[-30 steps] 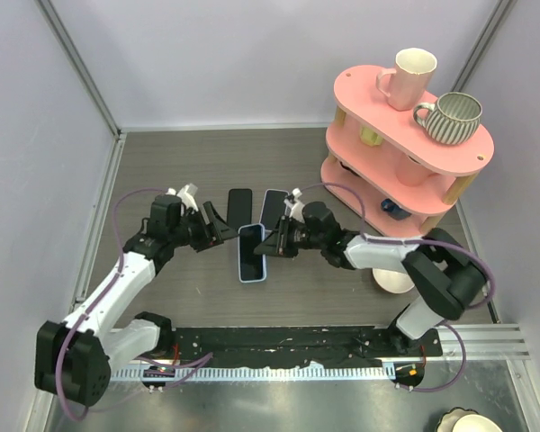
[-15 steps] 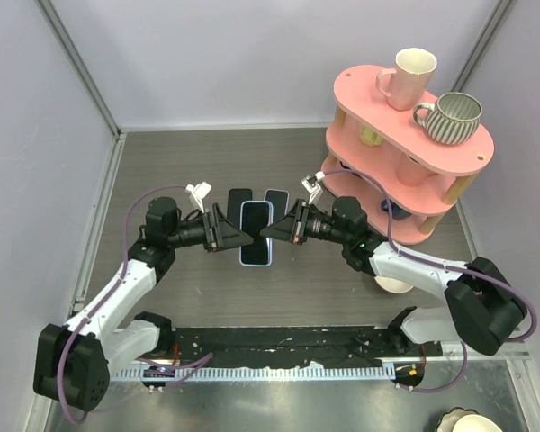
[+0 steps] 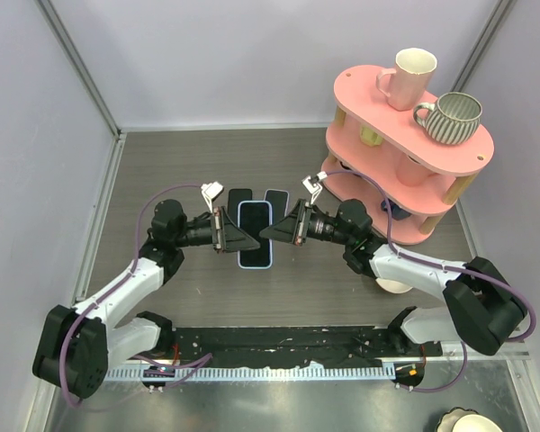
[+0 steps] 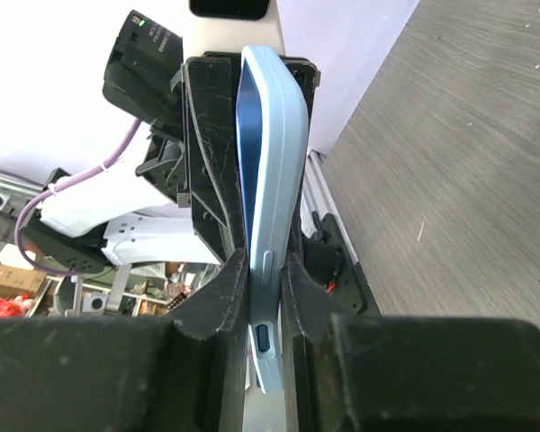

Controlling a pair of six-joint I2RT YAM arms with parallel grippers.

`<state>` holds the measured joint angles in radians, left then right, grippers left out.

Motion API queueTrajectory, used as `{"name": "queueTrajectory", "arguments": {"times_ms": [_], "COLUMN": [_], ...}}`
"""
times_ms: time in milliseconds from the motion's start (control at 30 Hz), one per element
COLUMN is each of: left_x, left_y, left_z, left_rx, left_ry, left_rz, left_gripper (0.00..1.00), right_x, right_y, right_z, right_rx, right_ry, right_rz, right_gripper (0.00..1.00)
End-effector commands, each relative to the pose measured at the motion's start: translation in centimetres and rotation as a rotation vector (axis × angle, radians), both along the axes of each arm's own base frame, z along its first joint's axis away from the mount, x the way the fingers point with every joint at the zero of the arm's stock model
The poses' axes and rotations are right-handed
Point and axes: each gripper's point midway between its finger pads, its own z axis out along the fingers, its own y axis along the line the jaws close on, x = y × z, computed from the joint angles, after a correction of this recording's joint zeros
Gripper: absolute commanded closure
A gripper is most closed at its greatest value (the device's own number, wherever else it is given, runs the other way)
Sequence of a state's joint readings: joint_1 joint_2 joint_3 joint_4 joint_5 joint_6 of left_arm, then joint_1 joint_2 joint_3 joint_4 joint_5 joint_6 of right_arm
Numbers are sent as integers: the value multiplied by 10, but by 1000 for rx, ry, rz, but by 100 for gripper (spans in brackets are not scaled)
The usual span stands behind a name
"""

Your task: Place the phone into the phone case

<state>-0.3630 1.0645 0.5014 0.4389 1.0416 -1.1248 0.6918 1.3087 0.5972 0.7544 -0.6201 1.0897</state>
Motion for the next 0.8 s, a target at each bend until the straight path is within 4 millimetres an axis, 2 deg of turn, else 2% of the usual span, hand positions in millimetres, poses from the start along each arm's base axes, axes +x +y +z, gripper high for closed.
{"name": "queueTrajectory", "arguments": {"times_ms": [0, 167, 200, 233, 333, 367, 467, 767], "left_x": [-9, -16, -16, -17, -21, -23, -31, -44], "left_y": [-3, -2, -2, -2, -4, -4, -6, -10], "left_z": [17, 23, 24, 24, 27, 28, 32, 30], "left_rx": [-58, -82, -82, -83, -87, -88, -93, -92], "left_ry": [-51, -79, -81, -78, -84, -85, -99, -99], "left_rz": [-61, -85, -85, -86, -114, -127, -165, -220], "left_gripper": [78, 100, 100, 100, 100, 100, 100, 100], "right_x": [-7, -7, -5, -5, 2, 5, 12, 18], "right_y": [-3, -4, -3, -4, -6, -6, -8, -8], "right_z": [51, 58, 55, 61, 67, 65, 74, 89], "right_rx": [141, 121, 100, 102, 81, 60, 57, 70], "right_ry": [-127, -154, -143, -169, -183, -185, -204, -236], "right_rz": [5, 2, -4, -10, -39, -50, -70, -61], "right_gripper": [90, 70, 64, 54, 42, 41, 42, 55]}}
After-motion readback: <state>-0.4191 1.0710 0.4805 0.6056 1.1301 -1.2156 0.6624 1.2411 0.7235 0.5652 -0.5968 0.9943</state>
